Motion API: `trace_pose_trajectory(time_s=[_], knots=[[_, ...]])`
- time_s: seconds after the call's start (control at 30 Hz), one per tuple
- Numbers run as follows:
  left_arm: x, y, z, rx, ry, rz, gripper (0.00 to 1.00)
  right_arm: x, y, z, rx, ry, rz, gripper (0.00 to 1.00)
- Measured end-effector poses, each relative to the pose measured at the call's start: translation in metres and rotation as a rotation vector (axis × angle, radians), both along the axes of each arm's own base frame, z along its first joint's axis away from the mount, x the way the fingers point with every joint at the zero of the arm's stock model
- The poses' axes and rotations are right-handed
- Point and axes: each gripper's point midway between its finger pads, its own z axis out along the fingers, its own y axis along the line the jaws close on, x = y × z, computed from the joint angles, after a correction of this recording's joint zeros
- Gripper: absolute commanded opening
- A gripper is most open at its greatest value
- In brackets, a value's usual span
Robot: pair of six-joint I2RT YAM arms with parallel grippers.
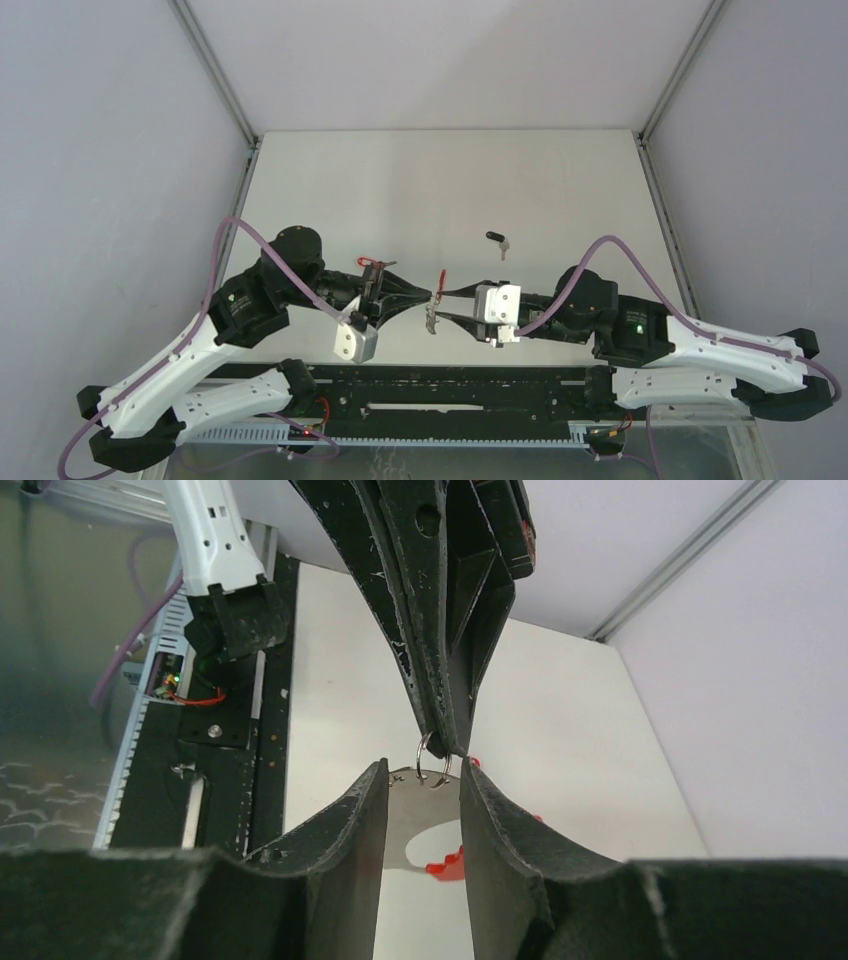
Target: Put the keys on the keyring
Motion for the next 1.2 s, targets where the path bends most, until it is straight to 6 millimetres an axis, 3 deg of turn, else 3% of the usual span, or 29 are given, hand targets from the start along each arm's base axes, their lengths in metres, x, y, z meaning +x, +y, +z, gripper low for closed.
trace_pose_trajectory(time_s=[0.27, 0.47, 0.63, 0.67, 0.73, 0.8, 1.0, 1.2], knots=[[0.002, 0.000, -0.002, 0.011, 0.016, 0.018, 0.00, 0.009, 0.008, -0.009, -0.039, -0.032, -0.046, 0.29], [0.002, 0.001, -0.002, 0.010, 0.023, 0.026, 0.00, 0.010, 0.008, -0.003, -0.026, -0.038, -0.056, 0.00], [0.003, 0.001, -0.002, 0.011, 0.042, 0.037, 0.00, 0.010, 0.009, -0.004, -0.029, -0.035, -0.057, 0.00], [0.003, 0.001, -0.003, 0.012, 0.050, 0.041, 0.06, 0.011, 0.009, -0.004, -0.029, -0.034, -0.060, 0.00], [0.004, 0.001, -0.003, 0.012, 0.068, 0.049, 0.28, 0.012, 0.008, -0.004, -0.029, -0.030, -0.071, 0.00], [0.003, 0.001, -0.001, 0.008, 0.096, 0.056, 0.35, 0.014, 0.007, -0.004, -0.025, -0.020, -0.086, 0.00], [0.001, -0.001, 0.004, -0.011, 0.236, 0.086, 0.34, 0.022, -0.001, 0.006, 0.058, 0.066, -0.103, 0.00], [0.018, 0.002, 0.010, -0.045, 0.398, 0.168, 0.25, 0.020, -0.021, 0.028, 0.256, 0.163, -0.045, 0.00]])
